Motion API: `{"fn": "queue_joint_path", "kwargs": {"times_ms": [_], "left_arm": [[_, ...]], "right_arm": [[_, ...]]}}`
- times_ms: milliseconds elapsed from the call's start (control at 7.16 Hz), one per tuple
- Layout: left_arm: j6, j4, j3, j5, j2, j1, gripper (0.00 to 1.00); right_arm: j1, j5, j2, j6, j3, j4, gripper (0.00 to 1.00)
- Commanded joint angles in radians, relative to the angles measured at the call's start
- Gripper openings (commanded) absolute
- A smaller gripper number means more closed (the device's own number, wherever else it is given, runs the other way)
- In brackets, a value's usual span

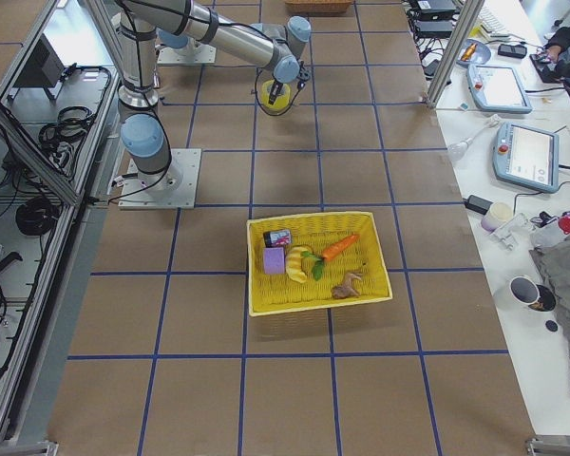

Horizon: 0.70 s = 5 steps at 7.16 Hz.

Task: Transfer tape with both arms
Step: 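Carry the tape roll to the table center and set it down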

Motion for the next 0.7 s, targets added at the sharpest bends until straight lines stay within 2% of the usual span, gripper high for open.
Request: {"fn": "queue_joint_path", "kwargs": {"times_ms": [0,140,279,559], "left_arm": [[0.0,0.0,-0.001,0.0,0.001,0.0,1.0],[0.0,0.0,-0.001,0.001,0.001,0.0,1.0],[0.0,0.0,-0.003,0.003,-0.001,-0.001,1.0],[-0.007,-0.003,0.0,0.005,-0.001,-0.002,1.0]], "right_arm": [[0.0,0.0,-0.003,0.02,0.011,-0.005,0.74],[0.0,-0.006,-0.003,0.033,-0.001,-0.01,0.94],[0.0,-0.03,-0.003,0.034,-0.028,-0.002,0.97],[-0.03,-0.065,-0.021,0.016,-0.143,0.033,1.0]]}}
